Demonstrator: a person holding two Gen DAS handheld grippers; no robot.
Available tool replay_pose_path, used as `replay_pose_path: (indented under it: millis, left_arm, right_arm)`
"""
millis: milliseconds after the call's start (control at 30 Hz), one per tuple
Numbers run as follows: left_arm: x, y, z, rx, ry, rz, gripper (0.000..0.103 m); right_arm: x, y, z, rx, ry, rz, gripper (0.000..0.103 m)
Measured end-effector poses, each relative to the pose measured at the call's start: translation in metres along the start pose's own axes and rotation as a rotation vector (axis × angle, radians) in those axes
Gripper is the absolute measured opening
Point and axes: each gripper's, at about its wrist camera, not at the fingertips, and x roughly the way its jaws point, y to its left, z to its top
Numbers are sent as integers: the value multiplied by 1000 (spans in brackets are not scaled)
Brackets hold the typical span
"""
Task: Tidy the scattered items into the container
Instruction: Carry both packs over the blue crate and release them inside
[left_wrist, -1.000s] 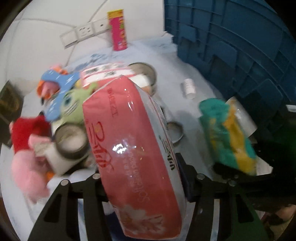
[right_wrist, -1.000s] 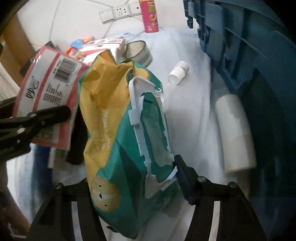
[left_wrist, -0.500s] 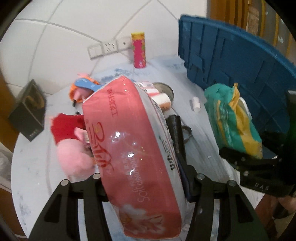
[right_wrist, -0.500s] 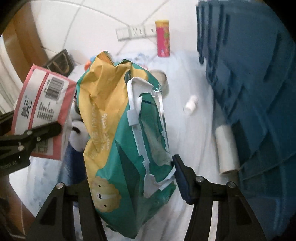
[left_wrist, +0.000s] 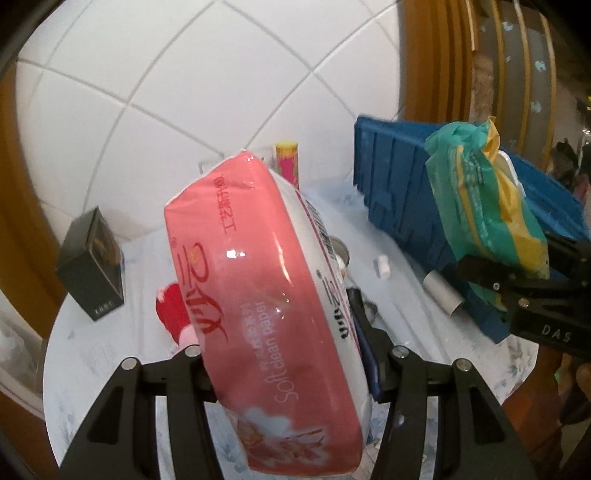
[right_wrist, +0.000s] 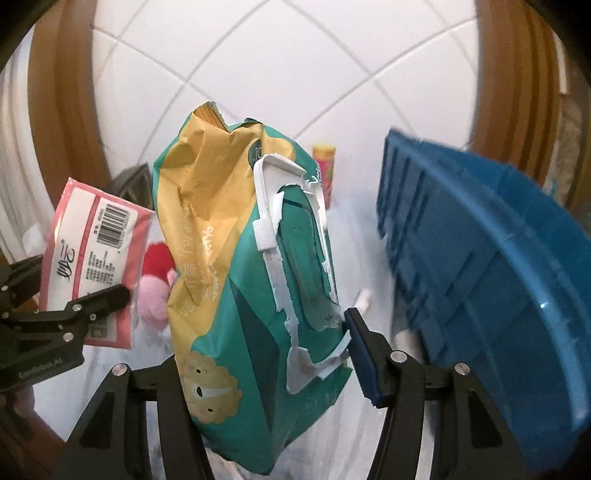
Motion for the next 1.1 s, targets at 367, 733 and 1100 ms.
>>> replay_pose_path:
  millis: [367, 733, 1100]
  left_arm:
    - [-20, -71, 60, 56, -131, -53, 54]
    - [15, -259, 163, 114, -200, -173, 54]
    - [34, -375, 189, 185, -133, -177, 63]
  right_arm:
    - [-96, -65, 38, 48, -175, -104, 58]
    - [-145, -271, 51, 103, -245, -277, 58]
    - [-142, -380, 33, 154, -209, -266, 61]
